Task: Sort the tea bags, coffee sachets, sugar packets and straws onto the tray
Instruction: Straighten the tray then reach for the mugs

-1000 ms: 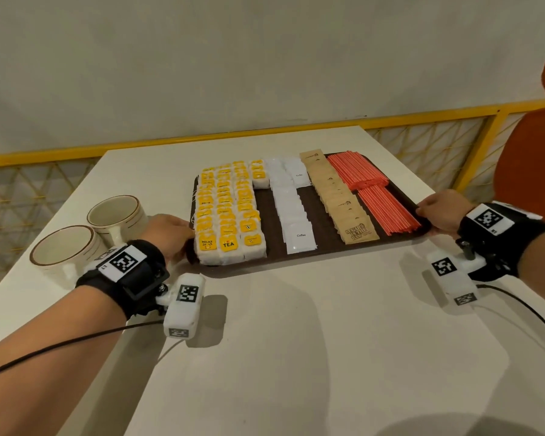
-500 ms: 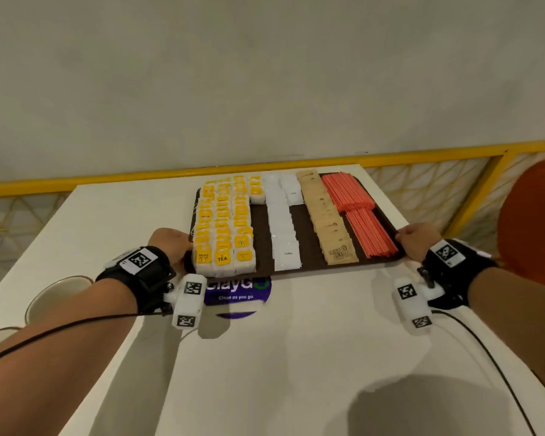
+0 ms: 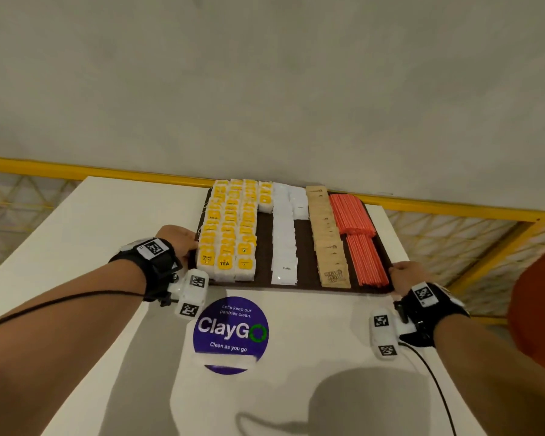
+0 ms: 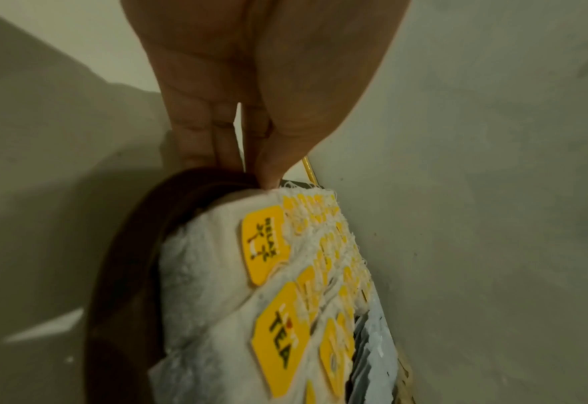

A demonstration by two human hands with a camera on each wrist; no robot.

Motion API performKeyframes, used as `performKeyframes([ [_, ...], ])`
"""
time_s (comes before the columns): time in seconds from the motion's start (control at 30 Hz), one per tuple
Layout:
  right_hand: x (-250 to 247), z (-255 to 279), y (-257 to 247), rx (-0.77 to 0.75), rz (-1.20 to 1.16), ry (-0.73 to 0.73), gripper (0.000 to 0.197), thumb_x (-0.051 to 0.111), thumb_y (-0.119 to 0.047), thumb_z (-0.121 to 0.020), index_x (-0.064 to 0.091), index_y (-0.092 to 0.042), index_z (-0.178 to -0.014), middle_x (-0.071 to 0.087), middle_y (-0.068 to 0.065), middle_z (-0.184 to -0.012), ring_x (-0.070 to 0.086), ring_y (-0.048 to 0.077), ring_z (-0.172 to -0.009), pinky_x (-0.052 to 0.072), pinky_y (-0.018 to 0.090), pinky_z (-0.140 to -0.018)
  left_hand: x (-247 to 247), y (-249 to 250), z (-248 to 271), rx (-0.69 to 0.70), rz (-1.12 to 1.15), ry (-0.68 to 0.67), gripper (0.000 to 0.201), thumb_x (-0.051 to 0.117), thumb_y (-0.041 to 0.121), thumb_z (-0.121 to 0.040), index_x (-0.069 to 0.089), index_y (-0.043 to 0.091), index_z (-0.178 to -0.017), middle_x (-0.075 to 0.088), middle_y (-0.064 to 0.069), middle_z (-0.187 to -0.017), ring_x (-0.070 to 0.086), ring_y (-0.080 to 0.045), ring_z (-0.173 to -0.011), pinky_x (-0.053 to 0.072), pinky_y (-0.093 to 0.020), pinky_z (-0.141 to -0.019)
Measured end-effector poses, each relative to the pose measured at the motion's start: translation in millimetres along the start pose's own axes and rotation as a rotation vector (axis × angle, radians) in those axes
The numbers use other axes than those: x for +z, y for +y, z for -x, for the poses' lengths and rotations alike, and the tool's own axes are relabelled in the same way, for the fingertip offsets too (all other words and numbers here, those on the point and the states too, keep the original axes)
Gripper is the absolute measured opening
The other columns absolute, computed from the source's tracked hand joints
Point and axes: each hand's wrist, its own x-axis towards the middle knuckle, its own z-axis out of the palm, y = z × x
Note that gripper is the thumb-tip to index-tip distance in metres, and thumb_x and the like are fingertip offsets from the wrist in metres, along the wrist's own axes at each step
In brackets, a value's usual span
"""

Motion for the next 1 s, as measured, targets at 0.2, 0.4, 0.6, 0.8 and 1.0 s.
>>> performKeyframes([
  [0.2,-7,-11,-11,0.067,-0.044,-0.089,0.03,0.052,-0.009,-0.093,0.062,0.002,-0.119,0.062,0.022,-0.121,0.058,0.037,-0.113,0.047,0.036,-0.092,0,6,-6,-0.024,0.047,-0.02,0.018,0.059,0.002,-0.089,0.058,0.017,-0.08,0.06,-0.012,-0.089,0.06,-0.028,-0.079,0.055,-0.039,-0.079],
  [0.4,-14,-5,-15,0.071,0.039,-0.118,0.032,0.042,-0.019,-0.1,0.059,-0.004,-0.123,0.061,0.015,-0.123,0.059,0.03,-0.109,0.046,0.03,-0.089,0,10,1,-0.054,0.077,-0.037,0.021,0.055,0.005,-0.093,0.051,0.015,-0.076,0.052,-0.002,-0.074,0.051,-0.013,-0.062,0.047,-0.022,-0.051],
  [0.6,-21,28,-80,-0.036,-0.18,0.259,0.034,0.047,-0.019,-0.089,0.062,-0.012,-0.12,0.063,0.015,-0.116,0.061,0.034,-0.098,0.048,0.037,-0.082,-46,15,34,0.064,0.208,0.023,0.016,0.05,0.001,-0.094,0.059,0.01,-0.085,0.058,-0.011,-0.086,0.051,-0.02,-0.068,0.045,-0.025,-0.069],
  [0.8,37,138,-205,-0.671,-0.333,-0.13,0.031,0.059,-0.009,-0.088,0.062,-0.014,-0.119,0.06,0.003,-0.118,0.052,0.012,-0.107,0.036,0.017,-0.089,-159,-16,127,0.255,-0.426,-0.091,0.052,0.072,0.026,-0.082,0.052,0.03,-0.131,0.053,0.005,-0.126,0.045,-0.013,-0.121,0.033,-0.026,-0.096],
  [1.0,123,260,-278,-1.045,0.055,-0.657,0.079,0.072,-0.032,-0.083,0.029,-0.023,-0.148,0.036,0.005,-0.147,0.03,0.026,-0.137,0.025,0.039,-0.113,-213,-99,186,0.007,-0.827,-0.243,0.118,0.082,0.05,-0.063,0.007,0.031,-0.151,0.021,0.002,-0.155,0.025,-0.016,-0.141,0.027,-0.032,-0.113],
])
